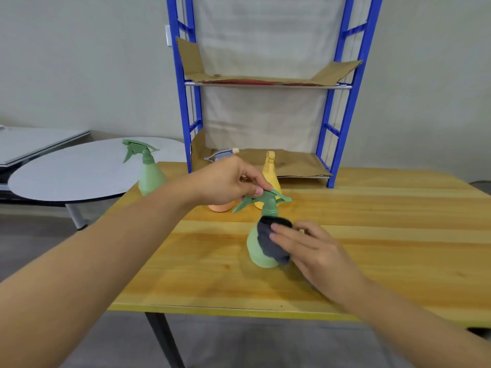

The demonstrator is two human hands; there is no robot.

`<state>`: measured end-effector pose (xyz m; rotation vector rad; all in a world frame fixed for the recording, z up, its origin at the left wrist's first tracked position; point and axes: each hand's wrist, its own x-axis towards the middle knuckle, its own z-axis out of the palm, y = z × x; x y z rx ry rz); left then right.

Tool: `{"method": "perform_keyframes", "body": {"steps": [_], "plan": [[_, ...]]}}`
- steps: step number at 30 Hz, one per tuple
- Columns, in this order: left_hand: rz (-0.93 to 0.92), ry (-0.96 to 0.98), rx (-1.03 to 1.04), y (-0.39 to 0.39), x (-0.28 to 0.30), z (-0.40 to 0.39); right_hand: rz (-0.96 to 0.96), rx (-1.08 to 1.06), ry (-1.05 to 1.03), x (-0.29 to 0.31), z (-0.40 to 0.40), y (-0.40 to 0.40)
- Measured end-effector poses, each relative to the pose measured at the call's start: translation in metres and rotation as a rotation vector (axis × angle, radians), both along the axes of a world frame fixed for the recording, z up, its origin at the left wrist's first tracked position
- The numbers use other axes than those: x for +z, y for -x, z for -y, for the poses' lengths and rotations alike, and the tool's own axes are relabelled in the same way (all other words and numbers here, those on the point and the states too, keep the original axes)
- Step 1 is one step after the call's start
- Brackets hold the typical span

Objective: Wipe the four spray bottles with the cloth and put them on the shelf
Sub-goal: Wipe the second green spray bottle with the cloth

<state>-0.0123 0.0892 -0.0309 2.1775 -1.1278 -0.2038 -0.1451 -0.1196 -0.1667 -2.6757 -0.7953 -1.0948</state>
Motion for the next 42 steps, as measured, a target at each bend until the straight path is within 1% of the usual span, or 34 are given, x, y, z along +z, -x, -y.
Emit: {"method": "perform_keyframes", "body": {"steps": [2, 3, 4, 5, 6, 8, 9, 10, 12, 14, 15, 16, 19, 20, 22, 23, 25, 26, 28, 30, 31, 32, 34, 36, 38, 42], "plan": [[0.002, -0.002, -0.003, 0.0, 0.0, -0.001, -0.085, 0.087, 0.147, -0.019, -0.002, 0.007], [0.01, -0.003, -0.006, 0.0, -0.001, -0.001, -0.125, 0.13, 0.232, -0.021, -0.001, 0.009], [0.016, 0.0, -0.007, -0.001, -0.002, -0.001, -0.13, 0.155, 0.265, -0.017, 0.002, 0.008], [0.019, 0.005, -0.008, -0.001, -0.002, -0.001, -0.114, 0.151, 0.228, -0.009, 0.005, 0.004], [0.024, 0.006, -0.005, -0.002, -0.003, -0.001, -0.081, 0.119, 0.126, 0.001, 0.006, 0.0], [0.045, 0.003, 0.0, -0.002, -0.004, -0.001, -0.007, -0.001, -0.079, 0.016, 0.007, -0.008], [0.048, 0.006, 0.002, -0.002, -0.005, -0.002, -0.004, -0.041, -0.116, 0.016, 0.005, -0.008], [0.041, 0.01, 0.003, -0.003, -0.005, -0.002, -0.028, -0.042, -0.104, 0.01, 0.003, -0.005], [0.025, 0.011, -0.003, -0.003, -0.004, -0.001, -0.132, 0.04, 0.007, -0.005, 0.003, 0.006], [0.027, 0.007, 0.001, -0.003, -0.005, -0.001, -0.216, 0.127, 0.113, -0.006, 0.008, 0.014], [0.027, 0.008, 0.004, -0.002, -0.005, -0.001, -0.222, 0.136, 0.126, 0.0, 0.01, 0.013], [0.026, 0.009, 0.005, -0.002, -0.005, -0.001, -0.199, 0.108, 0.086, 0.005, 0.01, 0.01], [0.039, 0.012, 0.01, -0.001, -0.006, -0.002, -0.113, -0.083, -0.158, 0.011, 0.007, 0.001], [0.038, 0.015, 0.013, -0.001, -0.006, -0.002, -0.128, -0.113, -0.167, 0.006, 0.005, 0.003], [0.033, 0.013, 0.017, 0.0, -0.006, -0.003, -0.206, -0.127, -0.094, -0.007, 0.002, 0.011], [0.034, 0.007, 0.02, 0.0, -0.005, -0.003, -0.251, -0.133, -0.051, -0.007, 0.003, 0.015], [0.037, 0.005, 0.027, 0.001, -0.004, -0.002, -0.309, -0.149, -0.049, 0.005, 0.007, 0.013], [0.041, 0.004, 0.028, 0.001, -0.004, -0.002, -0.309, -0.156, -0.097, 0.015, 0.007, 0.009], [0.043, -0.006, 0.036, 0.002, -0.003, -0.001, -0.266, -0.176, -0.261, 0.029, 0.002, 0.0], [0.032, -0.004, 0.049, 0.003, -0.003, -0.002, -0.264, -0.179, -0.376, 0.027, -0.007, -0.002], [0.027, 0.001, 0.055, 0.004, -0.004, -0.003, -0.285, -0.175, -0.367, 0.02, -0.01, 0.0], [0.024, 0.004, 0.057, 0.005, -0.003, -0.004, -0.299, -0.167, -0.309, 0.011, -0.008, 0.005], [0.022, 0.002, 0.057, 0.007, -0.003, -0.004, -0.301, -0.148, -0.098, -0.002, 0.001, 0.015], [0.031, -0.007, 0.068, 0.01, -0.002, -0.003, -0.354, -0.187, 0.055, 0.001, 0.011, 0.016], [0.03, -0.019, 0.078, 0.01, -0.001, -0.002, -0.455, -0.229, 0.095, 0.008, 0.013, 0.015], [0.034, -0.018, 0.075, 0.012, -0.001, -0.004, -0.459, -0.26, 0.099, 0.005, 0.008, 0.019]]}}
